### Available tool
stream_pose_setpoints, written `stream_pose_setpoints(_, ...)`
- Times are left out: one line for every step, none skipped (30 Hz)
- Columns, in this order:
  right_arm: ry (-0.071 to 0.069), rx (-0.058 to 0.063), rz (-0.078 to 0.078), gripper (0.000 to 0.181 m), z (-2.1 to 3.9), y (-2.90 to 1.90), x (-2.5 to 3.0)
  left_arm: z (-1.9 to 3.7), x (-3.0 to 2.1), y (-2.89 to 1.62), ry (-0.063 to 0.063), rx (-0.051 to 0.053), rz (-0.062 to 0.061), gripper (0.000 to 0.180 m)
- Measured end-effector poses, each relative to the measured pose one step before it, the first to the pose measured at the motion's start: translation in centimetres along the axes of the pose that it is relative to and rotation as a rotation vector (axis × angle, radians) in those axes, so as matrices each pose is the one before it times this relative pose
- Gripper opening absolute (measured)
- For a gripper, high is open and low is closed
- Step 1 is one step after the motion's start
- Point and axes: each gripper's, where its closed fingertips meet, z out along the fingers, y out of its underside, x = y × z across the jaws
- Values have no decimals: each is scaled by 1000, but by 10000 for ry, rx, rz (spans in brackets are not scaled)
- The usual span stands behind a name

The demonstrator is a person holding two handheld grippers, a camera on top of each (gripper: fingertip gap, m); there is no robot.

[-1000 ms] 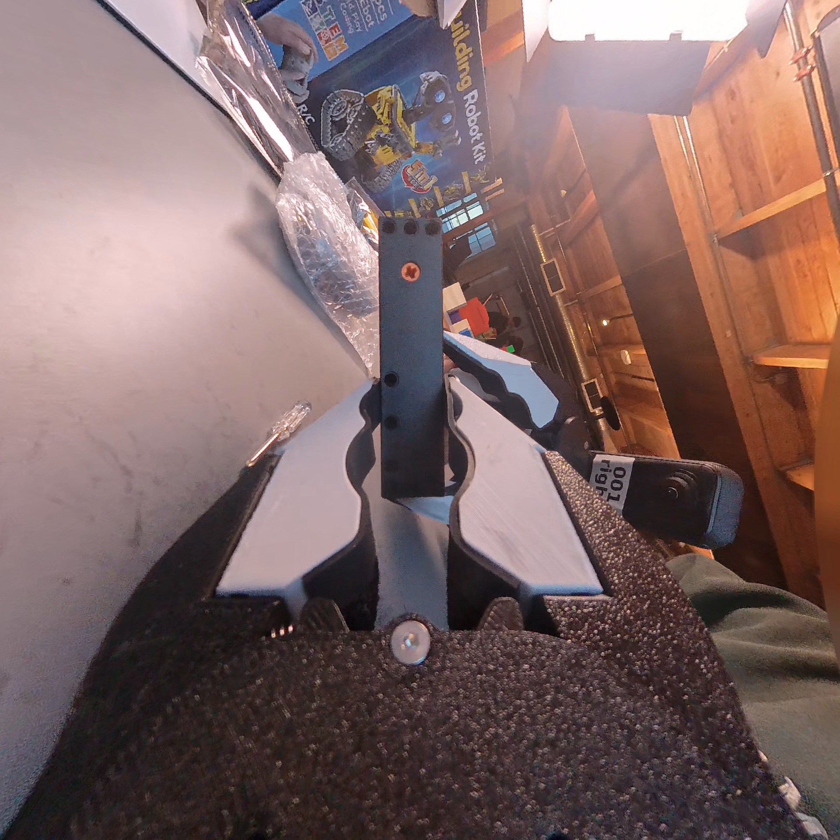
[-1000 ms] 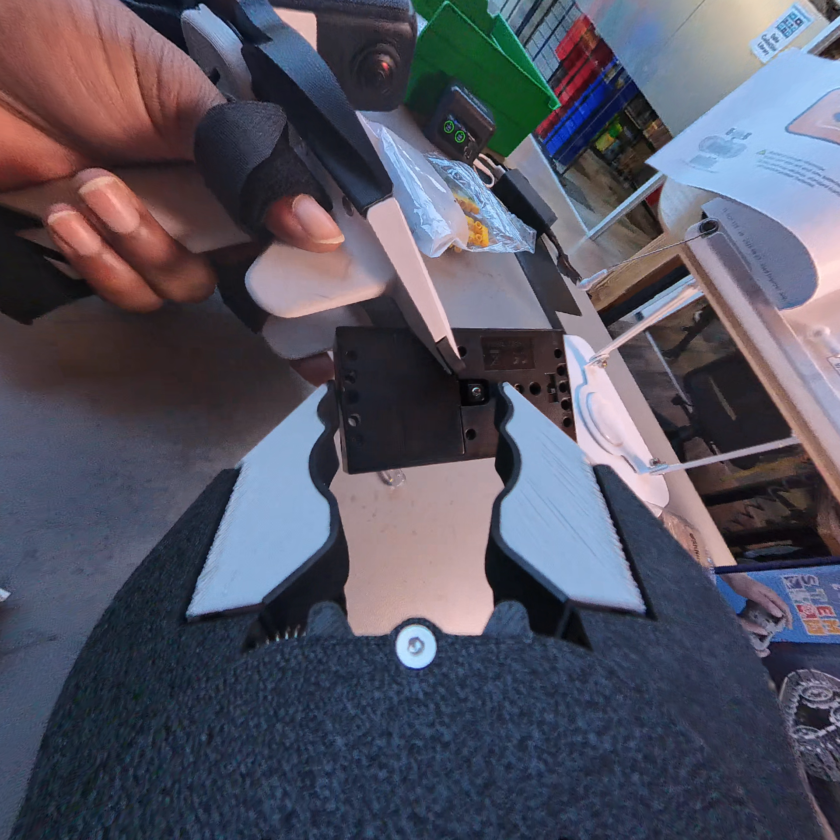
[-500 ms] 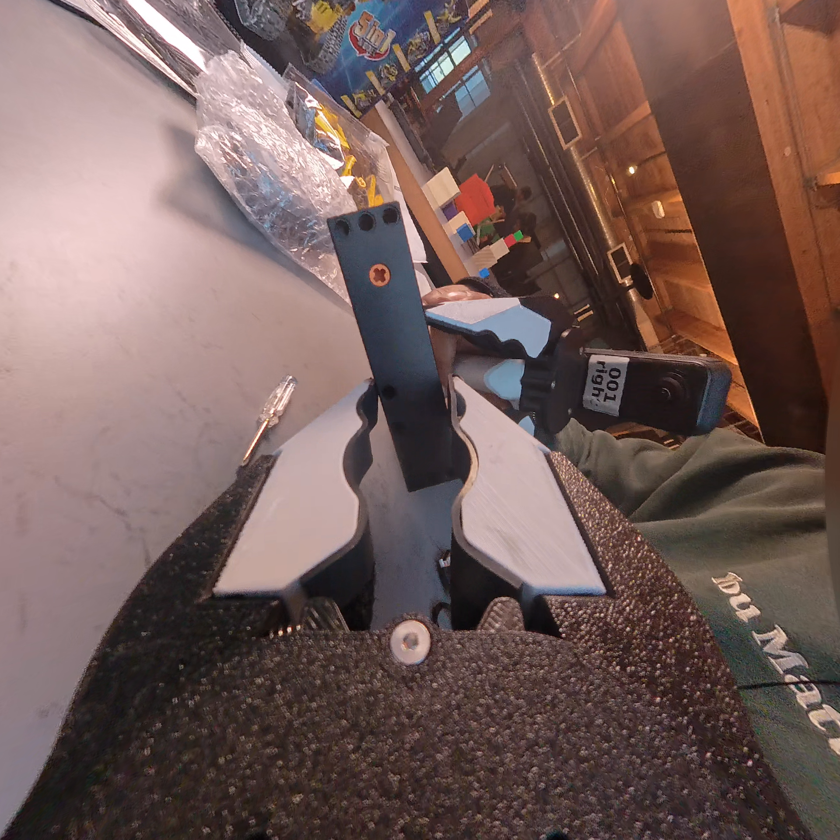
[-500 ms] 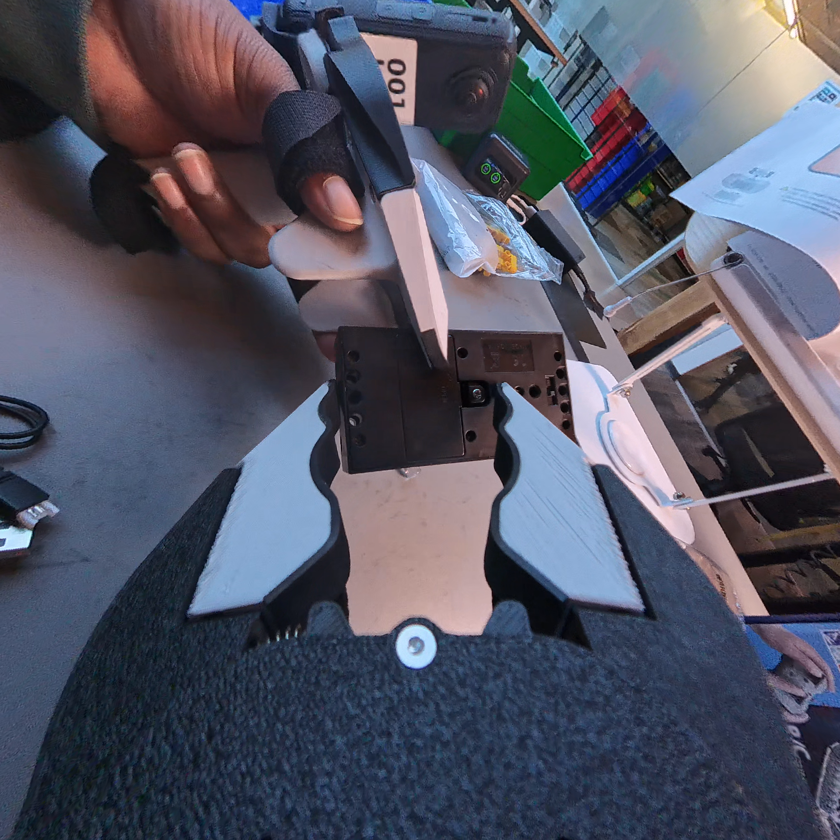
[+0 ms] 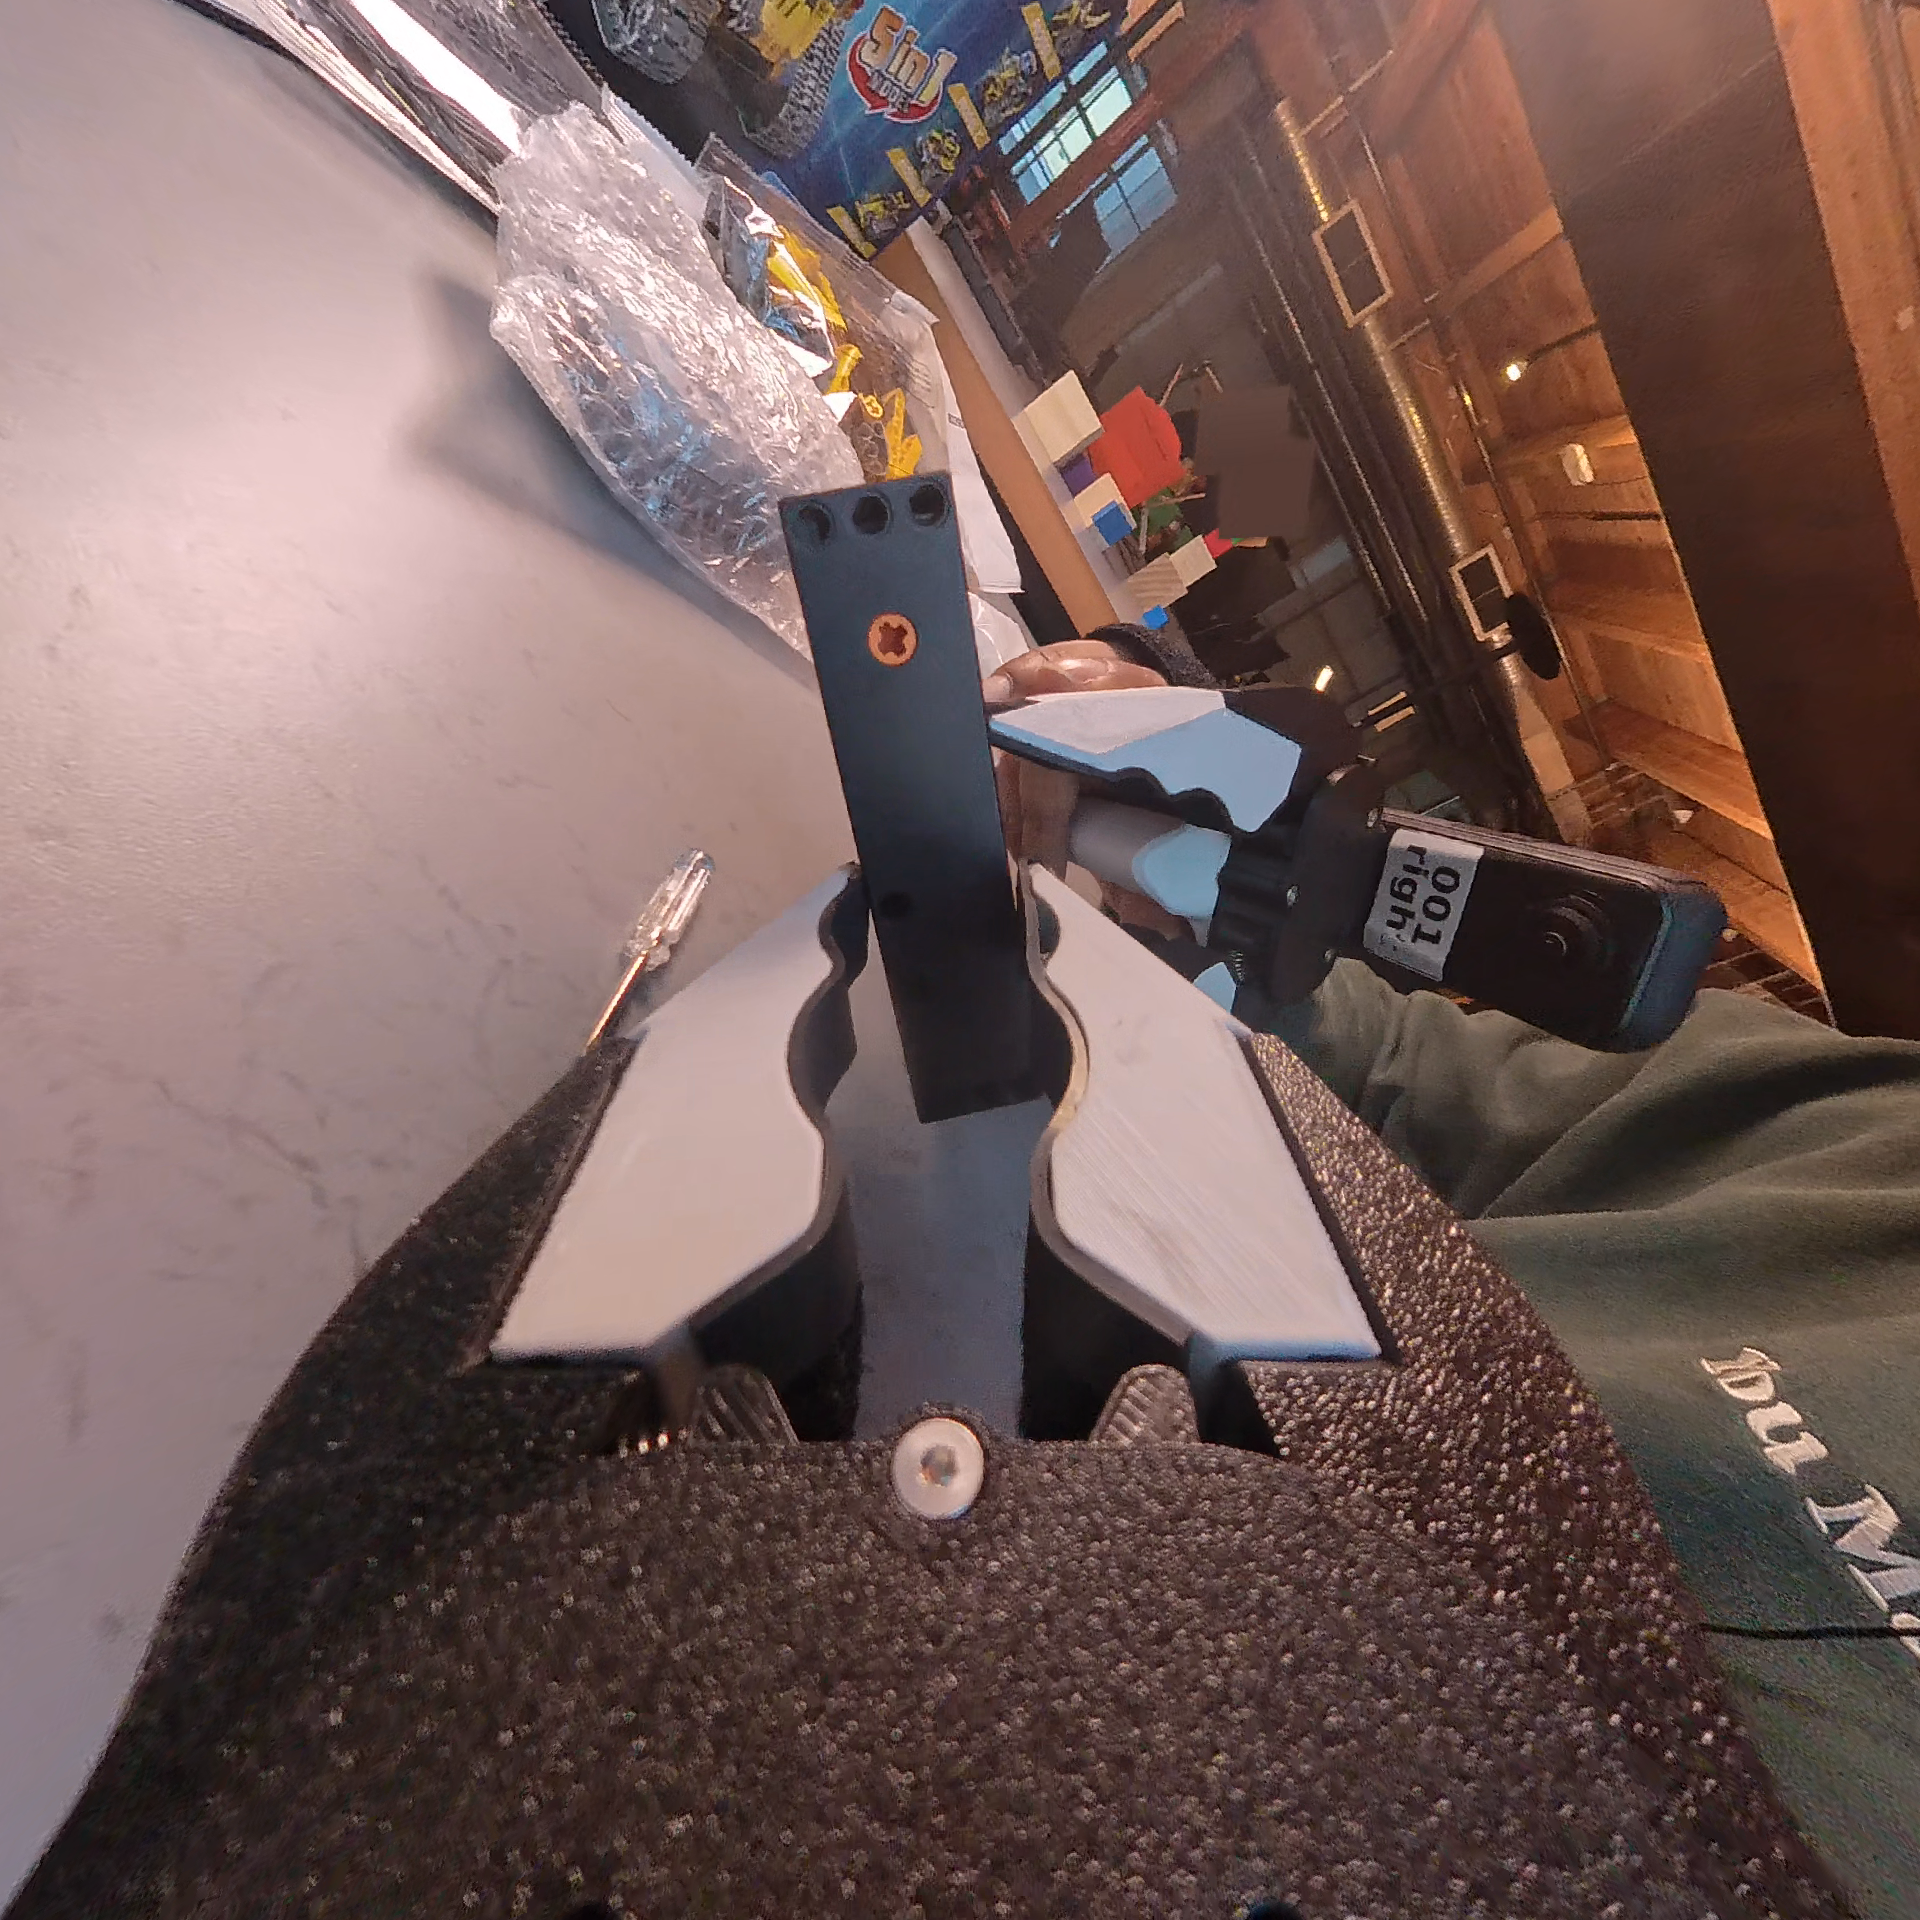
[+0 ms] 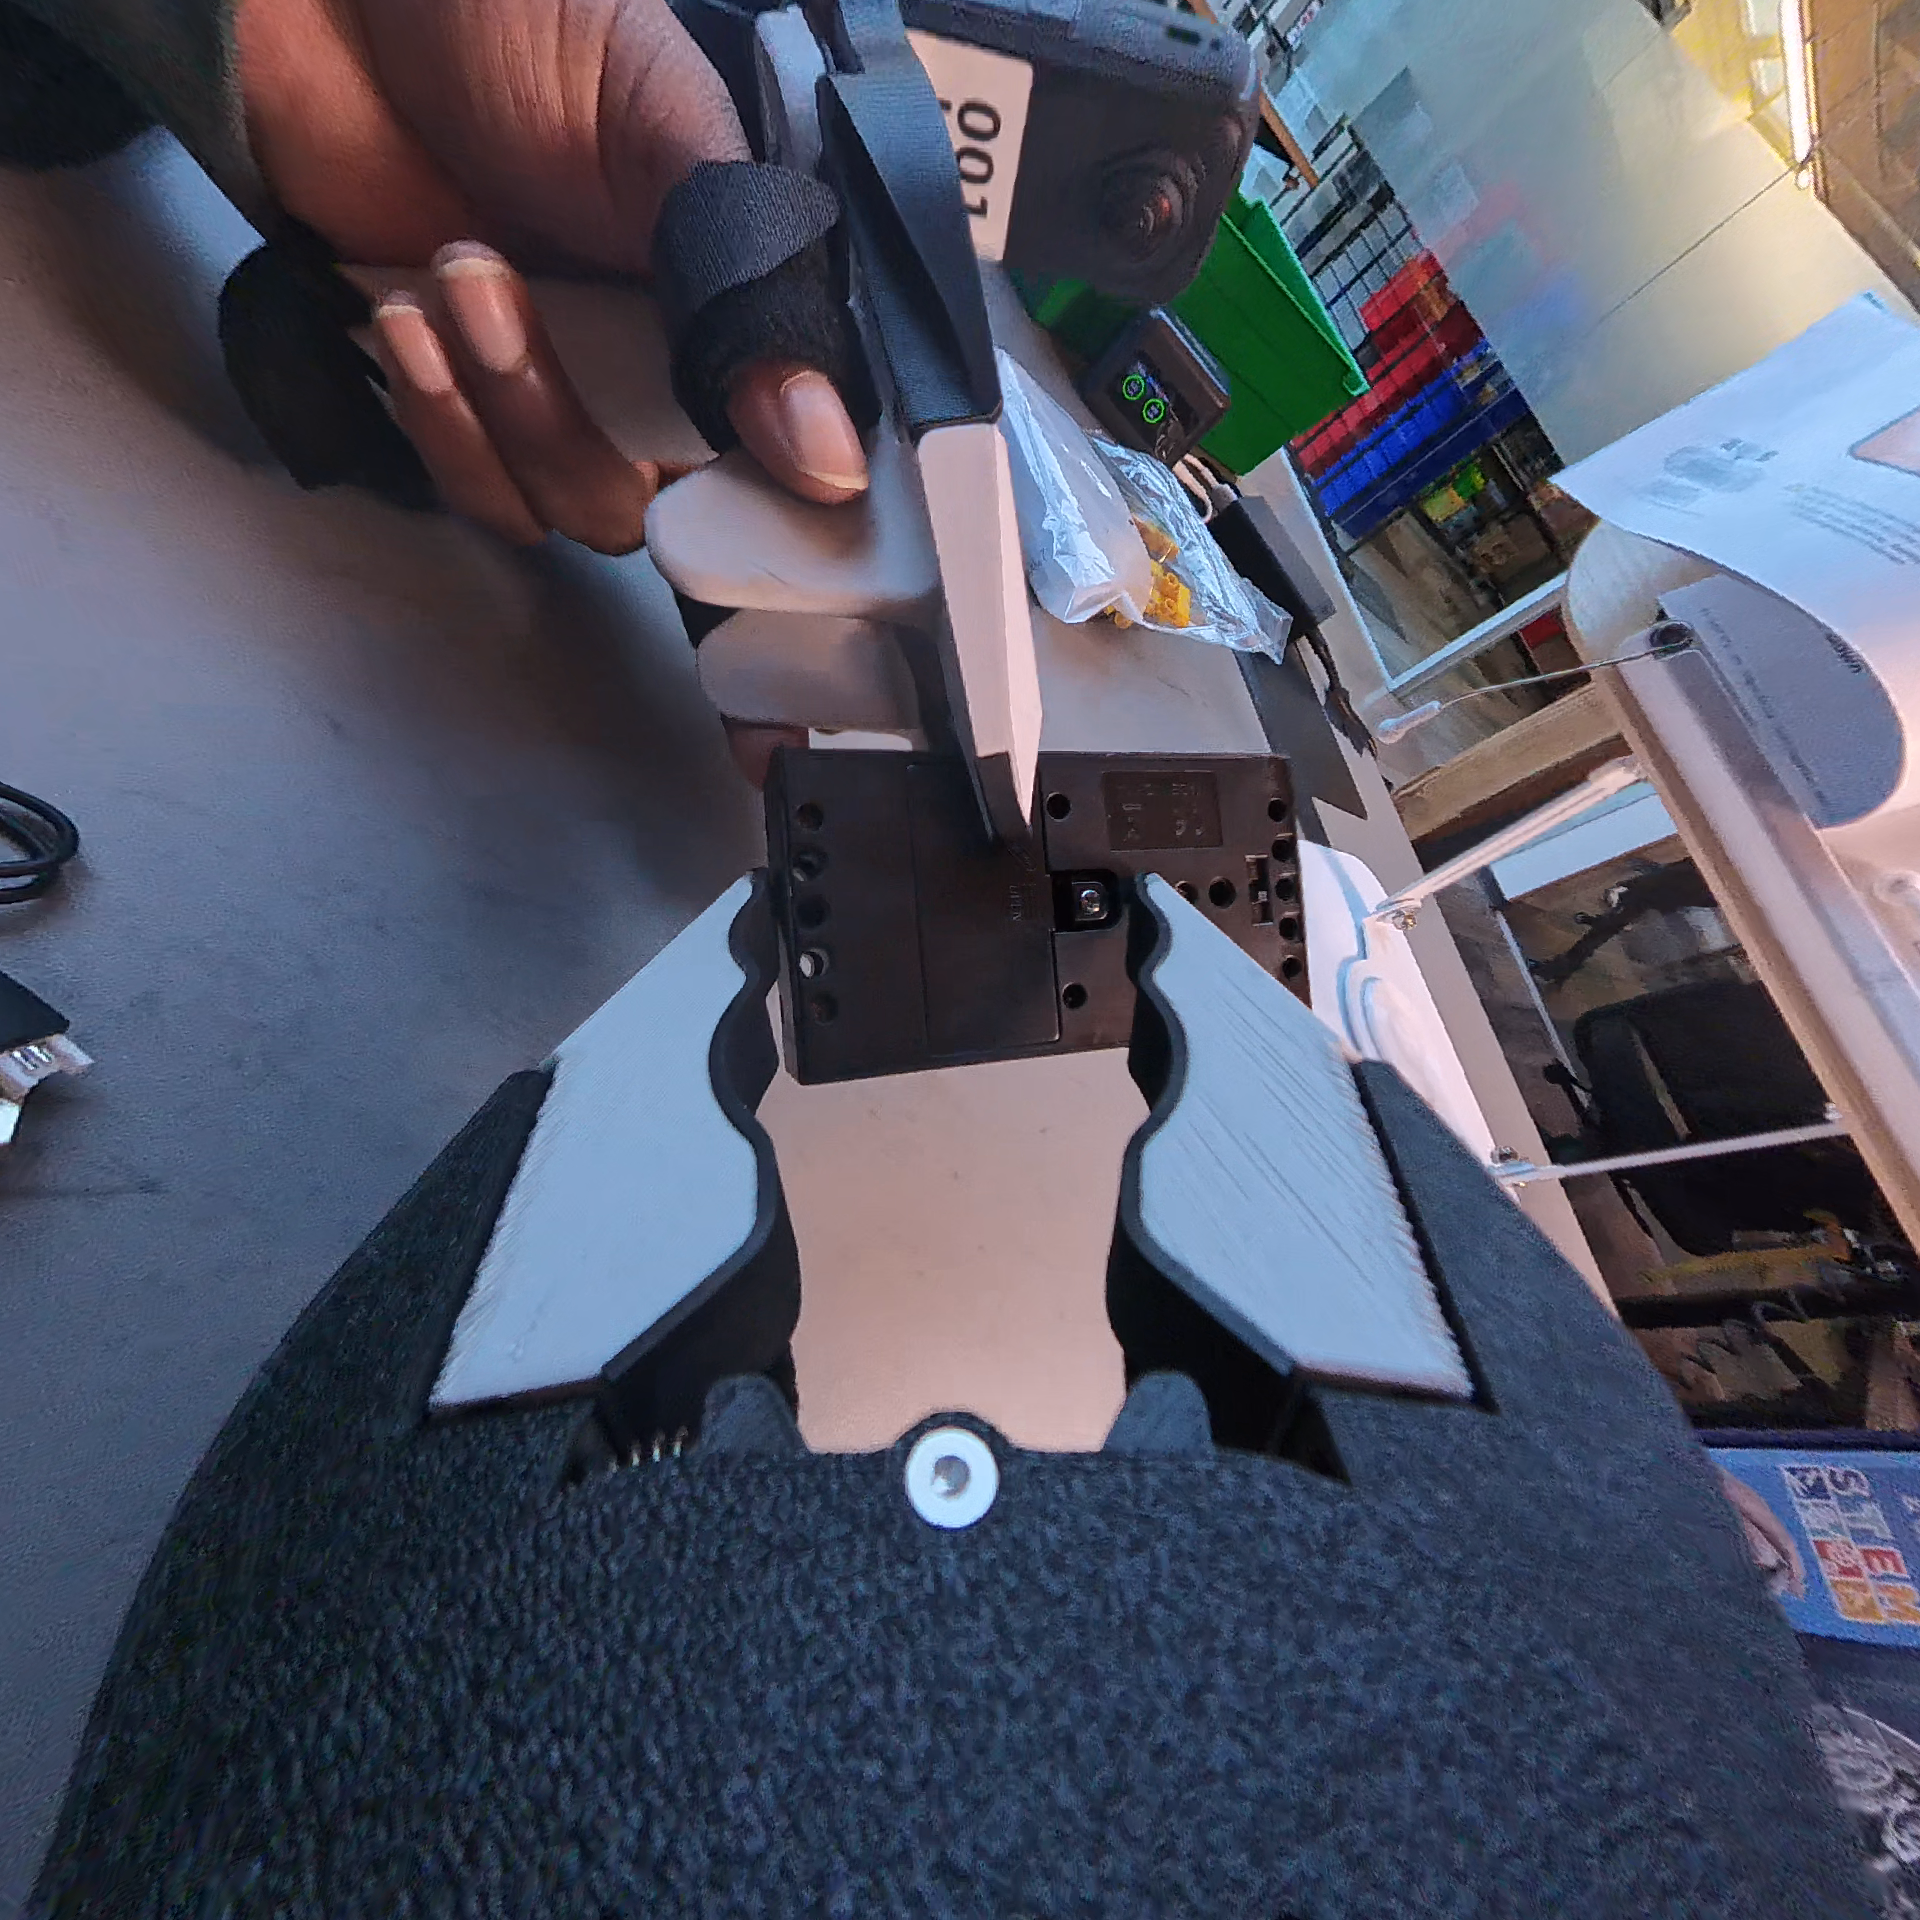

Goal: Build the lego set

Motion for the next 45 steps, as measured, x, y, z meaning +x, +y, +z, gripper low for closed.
stream_pose_setpoints(49,-137,-113,66,79,123,-16,6,-171,-8,-175,20,92,28)
stream_pose_setpoints(39,-126,-168,62,67,109,-88,-45,-220,-112,-197,68,80,27)
stream_pose_setpoints(115,-118,-222,58,62,91,-55,-93,-216,-138,-162,61,74,27)
stream_pose_setpoints(69,-128,-170,57,83,121,-69,-78,-91,-35,-83,-24,90,27)
stream_pose_setpoints(-21,-25,72,57,25,-48,-59,-47,28,62,-30,-67,104,27)
stream_pose_setpoints(-113,47,237,57,-10,-136,-54,-22,37,37,-59,-34,134,27)
stream_pose_setpoints(-104,48,268,57,-41,-79,29,-22,-14,-15,-106,-3,158,27)
stream_pose_setpoints(-106,16,260,57,-18,13,40,10,-40,-10,-95,-16,122,27)
stream_pose_setpoints(-113,-9,187,57,10,50,-22,30,-89,40,-69,-37,53,27)
stream_pose_setpoints(-114,-69,111,57,37,136,-82,49,-134,89,-63,-32,-6,27)
stream_pose_setpoints(-89,-83,124,57,92,157,-89,54,-159,102,-67,-26,-27,27)
stream_pose_setpoints(-77,-51,131,57,89,139,-110,40,-154,103,-61,-35,-20,27)
stream_pose_setpoints(-78,-16,80,56,63,106,-107,33,-107,107,-41,-40,-13,27)
stream_pose_setpoints(-75,5,73,56,33,77,-96,40,-94,76,-40,-18,-14,27)
stream_pose_setpoints(-48,1,109,56,57,77,-68,37,-142,70,-78,-18,-10,27)
stream_pose_setpoints(-58,-50,39,55,108,148,-108,66,-186,106,-110,-48,-17,27)
stream_pose_setpoints(-67,-67,-3,55,101,185,-124,39,-138,67,-65,-32,-31,27)
stream_pose_setpoints(-41,57,134,55,11,-32,-13,12,-46,7,-11,-7,-29,27)
stream_pose_setpoints(-97,37,180,55,-8,-5,-28,9,-23,20,-7,-15,-11,27)
stream_pose_setpoints(-107,20,165,55,-27,7,-24,22,-2,11,-17,-10,19,26)
stream_pose_setpoints(-96,60,145,55,-69,-64,-13,8,22,-4,-25,-1,53,26)
stream_pose_setpoints(-112,63,165,55,-88,-68,-18,14,42,16,-30,-4,78,26)
stream_pose_setpoints(-160,82,234,54,-118,-92,-24,9,51,11,-35,-3,90,26)
stream_pose_setpoints(-189,66,275,54,-114,-73,-8,20,43,4,-48,-7,109,26)
stream_pose_setpoints(-165,54,215,53,-117,-71,23,32,46,-5,-55,-10,124,26)
stream_pose_setpoints(-97,34,127,51,-112,-28,90,34,51,-3,-48,-9,121,26)
stream_pose_setpoints(91,25,87,44,-81,-31,345,22,60,4,-40,-9,110,26)
stream_pose_setpoints(17,9,62,37,-98,-4,267,29,75,14,-39,-8,114,26)
stream_pose_setpoints(-22,19,115,30,-96,-43,230,11,81,17,-41,-8,121,26)
stream_pose_setpoints(-22,19,105,25,-103,-32,206,19,81,18,-20,-9,106,26)
stream_pose_setpoints(53,30,48,19,-98,-34,266,17,88,19,-16,-12,103,27)
stream_pose_setpoints(81,19,27,13,-73,-14,257,22,83,17,-45,-8,128,27)
stream_pose_setpoints(127,23,10,6,-62,-24,302,11,75,17,-68,-3,149,27)
stream_pose_setpoints(19,17,-11,6,-56,-6,109,10,70,13,-61,-1,127,27)
stream_pose_setpoints(47,30,3,3,-50,-4,96,6,29,1,-42,2,71,27)
stream_pose_setpoints(70,43,-64,3,10,13,33,3,-4,-1,-21,6,21,27)
stream_pose_setpoints(116,36,-59,1,13,18,95,1,3,2,-19,4,16,27)
stream_pose_setpoints(42,14,-74,0,-1,0,2,-3,3,1,-39,3,43,27)
stream_pose_setpoints(32,11,-48,0,5,-8,9,-2,1,6,-50,3,57,27)
stream_pose_setpoints(45,34,-47,0,-2,-6,-2,6,9,2,-31,3,36,27)
stream_pose_setpoints(31,41,-25,0,-26,-13,-7,-6,8,-1,-11,3,13,27)
stream_pose_setpoints(22,41,-28,0,-31,-5,-32,0,-5,-5,-17,2,17,27)
stream_pose_setpoints(23,33,-25,0,-27,-14,-12,7,12,12,-24,1,38,27)
stream_pose_setpoints(33,20,-86,0,-56,-32,-28,7,25,0,-24,0,47,27)
stream_pose_setpoints(30,14,-57,0,-38,-31,-16,-10,18,7,-20,1,40,27)
